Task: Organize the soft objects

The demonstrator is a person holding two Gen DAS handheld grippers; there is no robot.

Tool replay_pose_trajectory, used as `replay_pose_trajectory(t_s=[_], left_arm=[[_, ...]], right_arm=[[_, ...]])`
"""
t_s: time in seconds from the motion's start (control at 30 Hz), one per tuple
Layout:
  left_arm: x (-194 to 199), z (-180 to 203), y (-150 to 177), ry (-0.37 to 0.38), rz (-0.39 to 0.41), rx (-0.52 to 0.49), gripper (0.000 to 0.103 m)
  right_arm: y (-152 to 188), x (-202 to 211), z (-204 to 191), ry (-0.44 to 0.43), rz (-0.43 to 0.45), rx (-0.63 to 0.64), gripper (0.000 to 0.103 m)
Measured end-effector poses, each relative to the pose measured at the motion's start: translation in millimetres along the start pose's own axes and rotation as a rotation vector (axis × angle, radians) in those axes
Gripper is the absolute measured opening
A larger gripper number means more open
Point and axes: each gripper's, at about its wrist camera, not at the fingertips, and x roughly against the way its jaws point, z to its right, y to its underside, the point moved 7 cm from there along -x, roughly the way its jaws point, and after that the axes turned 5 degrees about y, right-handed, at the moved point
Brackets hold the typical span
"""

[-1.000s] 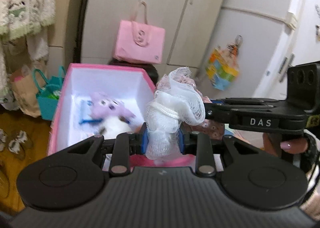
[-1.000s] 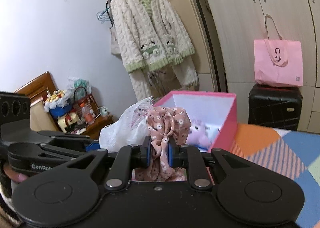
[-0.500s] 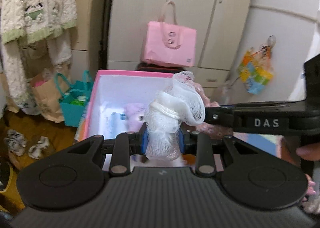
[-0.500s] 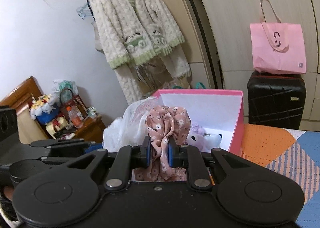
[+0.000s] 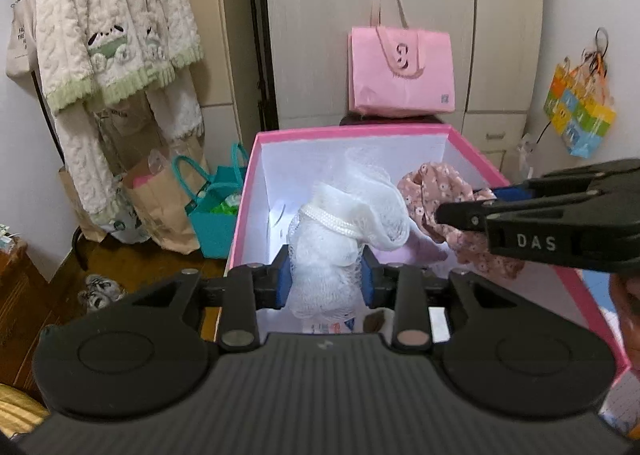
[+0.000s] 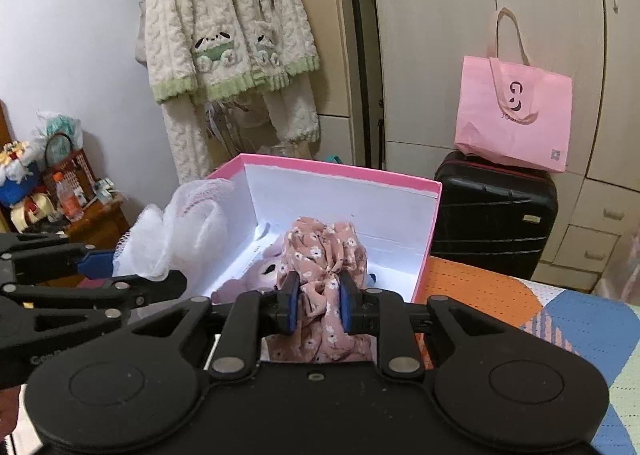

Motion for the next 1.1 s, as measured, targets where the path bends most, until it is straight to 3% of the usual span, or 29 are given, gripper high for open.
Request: replay_pose_trajectory(t_s=[0.13,0.2,0.37,0.5,0.67,0.8,0.9,1.0,1.1], left_arm=[[0.8,-0.3,3.2,0.016,-0.02,0.026,0.042],[5.8,-0.8,3.6,0.038,-0.02,0.046,0.052],[21.9,5.4,15.7,0.047,-0.009,0.076,0.056],[43.6,17.5,22.3,0.06,0.02,0.065,0.062],[73.3,37.4,24.1,0.102,0.066,0.048,0.066],[90.7,53.0,25.6,0.116,0.101,0.003,0.081],[96.9,62.3,31.1,0.115,0.108,-0.003,0.09],[99.2,66.6,35.8,0.128,0.09,0.015,0.098],[101.8,66.0,38.1,0.109,0.076,0.039,0.103]], right_arm=[[0.2,7.5,0.3,-0.007,0.008,-0.007,0.039],[-0.1,17.1,2.2,0.0,0.026,0.002,0.046],[15.3,51.2,3.7,0.051,0.09,0.058,0.055],[30.4,79.5,8.3,0.031,0.108,0.018,0.059],[35.5,112.6,16.8,0.119,0.146,0.018,0.065],[40.8,136.0,23.2,0.159,0.184,0.015,0.074],[51.1,149.0,28.8,0.173,0.21,-0.004,0.088],[59.4,154.7,36.4,0.183,0.198,-0.03,0.089],[63.5,160.2,49.3,0.22,0.179,-0.084,0.102]])
